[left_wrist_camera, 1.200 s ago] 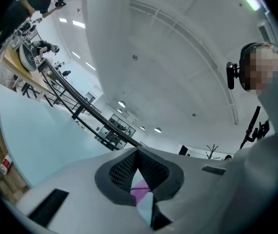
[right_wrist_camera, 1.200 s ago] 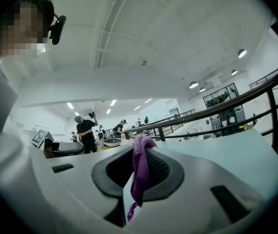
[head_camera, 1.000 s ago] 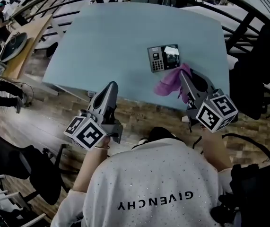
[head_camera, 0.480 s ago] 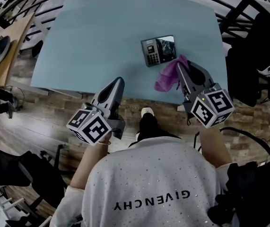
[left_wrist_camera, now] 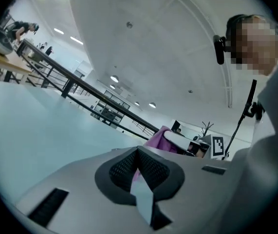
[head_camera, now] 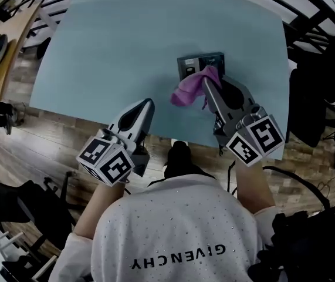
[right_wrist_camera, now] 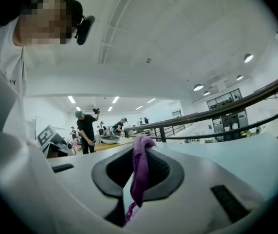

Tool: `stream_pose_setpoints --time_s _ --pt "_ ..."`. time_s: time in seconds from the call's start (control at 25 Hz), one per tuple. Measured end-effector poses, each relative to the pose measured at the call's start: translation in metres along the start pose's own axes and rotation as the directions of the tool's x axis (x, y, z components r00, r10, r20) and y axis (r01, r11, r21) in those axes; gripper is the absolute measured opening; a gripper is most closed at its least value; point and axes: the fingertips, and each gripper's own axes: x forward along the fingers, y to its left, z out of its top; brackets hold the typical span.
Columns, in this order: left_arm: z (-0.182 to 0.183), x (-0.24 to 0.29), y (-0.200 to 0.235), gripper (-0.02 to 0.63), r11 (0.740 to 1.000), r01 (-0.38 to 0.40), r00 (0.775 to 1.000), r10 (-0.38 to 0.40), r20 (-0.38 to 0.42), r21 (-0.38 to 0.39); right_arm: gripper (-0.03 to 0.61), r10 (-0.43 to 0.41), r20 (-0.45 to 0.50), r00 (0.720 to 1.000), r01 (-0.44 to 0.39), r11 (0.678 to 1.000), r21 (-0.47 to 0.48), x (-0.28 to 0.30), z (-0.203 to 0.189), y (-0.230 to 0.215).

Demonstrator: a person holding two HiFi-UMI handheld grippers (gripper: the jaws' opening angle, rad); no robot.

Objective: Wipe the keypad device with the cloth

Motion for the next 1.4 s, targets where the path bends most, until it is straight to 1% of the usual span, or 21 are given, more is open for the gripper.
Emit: stream_pose_setpoints --time_s 0.12,0.2,0.24,0.32,0.4,0.48,0.56,0.64,0.76,0.88,1.04,1.24,1.4 --pt "-0.009 0.014 0.023 0.000 0.993 -0.040 0.999 0.038 -0.017 -0.108 0.031 0.065 -0.107 0.992 -0.075 0.993 -0.088 0.029 -0.026 -0.004" --pt "-0.016 0.026 0.036 0.000 0.986 -0.074 0.997 0.068 -0.043 -0.150 0.031 0.082 -0.173 0.982 -0.105 0.986 -0.130 0.046 -0.044 -0.011" --pt "-0.021 0.033 0.041 0.001 0.983 -0.089 0.995 0.080 -0.065 -0.160 0.031 0.082 -0.199 0.977 -0.111 0.984 -0.141 0.053 -0.052 -0.017" --pt "-0.030 0.049 0.048 0.002 0.982 -0.114 0.987 0.094 -0.130 -0.150 0.031 0.080 -0.232 0.969 -0.116 0.983 -0.144 0.063 -0.064 -0.031" --pt "-0.037 0.060 0.054 0.002 0.984 -0.126 0.977 0.102 -0.188 -0.123 0.031 0.093 -0.243 0.965 -0.127 0.984 -0.125 0.072 -0.072 -0.043" --pt "-0.040 0.067 0.062 0.001 0.983 -0.137 0.973 0.109 -0.205 -0.125 0.031 0.111 -0.252 0.961 -0.139 0.986 -0.095 0.079 -0.079 -0.053" --pt "-0.041 0.076 0.070 0.001 0.977 -0.151 0.971 0.118 -0.207 -0.152 0.031 0.114 -0.270 0.956 -0.141 0.986 -0.084 0.084 -0.086 -0.063" --pt "-0.042 0.085 0.074 0.002 0.972 -0.160 0.969 0.122 -0.215 -0.171 0.031 0.110 -0.290 0.951 -0.142 0.986 -0.093 0.087 -0.093 -0.072" --pt "-0.044 0.099 0.074 0.002 0.971 -0.166 0.964 0.123 -0.236 -0.172 0.031 0.098 -0.304 0.948 -0.135 0.985 -0.103 0.087 -0.099 -0.084" --pt "-0.039 0.109 0.071 0.002 0.970 -0.162 0.966 0.119 -0.229 -0.181 0.031 0.078 -0.308 0.948 -0.118 0.987 -0.112 0.084 -0.100 -0.097" --pt "-0.029 0.118 0.068 0.002 0.970 -0.175 0.969 0.140 -0.201 -0.169 0.031 0.069 -0.293 0.954 -0.098 0.991 -0.085 0.076 -0.095 -0.114" --pt "-0.021 0.128 0.069 0.001 0.965 -0.206 0.969 0.178 -0.172 -0.160 0.031 0.020 -0.280 0.960 -0.036 0.998 -0.055 0.060 -0.094 -0.141" --pt "-0.015 0.129 0.076 0.000 0.960 -0.217 0.971 0.193 -0.143 -0.178 0.031 -0.024 -0.277 0.960 0.012 0.999 -0.044 0.054 -0.094 -0.155"
